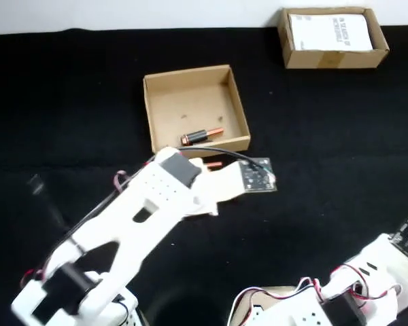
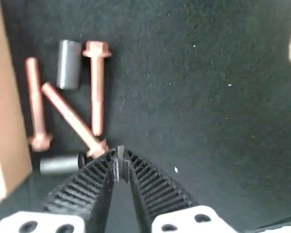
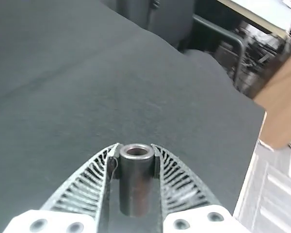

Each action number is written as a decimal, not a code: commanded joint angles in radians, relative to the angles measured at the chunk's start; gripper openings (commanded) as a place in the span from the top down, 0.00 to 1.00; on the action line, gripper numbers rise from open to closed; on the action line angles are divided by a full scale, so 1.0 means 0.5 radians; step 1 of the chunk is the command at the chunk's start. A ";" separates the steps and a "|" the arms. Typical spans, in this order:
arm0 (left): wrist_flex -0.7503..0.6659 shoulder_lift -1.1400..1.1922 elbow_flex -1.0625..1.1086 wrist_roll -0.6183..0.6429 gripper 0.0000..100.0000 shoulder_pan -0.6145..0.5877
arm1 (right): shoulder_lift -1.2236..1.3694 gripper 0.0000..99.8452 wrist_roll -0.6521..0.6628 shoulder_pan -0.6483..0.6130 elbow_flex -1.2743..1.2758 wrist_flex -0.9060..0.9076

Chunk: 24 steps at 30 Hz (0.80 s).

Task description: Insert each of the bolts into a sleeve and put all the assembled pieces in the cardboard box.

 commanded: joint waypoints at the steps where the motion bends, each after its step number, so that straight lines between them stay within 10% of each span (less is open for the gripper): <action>1: -0.040 0.259 -0.259 -0.123 0.99 0.029 | -0.041 0.99 0.025 0.081 0.186 -0.290; 24: 0.856 1.665 -2.061 -0.387 0.91 0.048 | -0.054 0.99 0.028 0.014 0.738 -0.999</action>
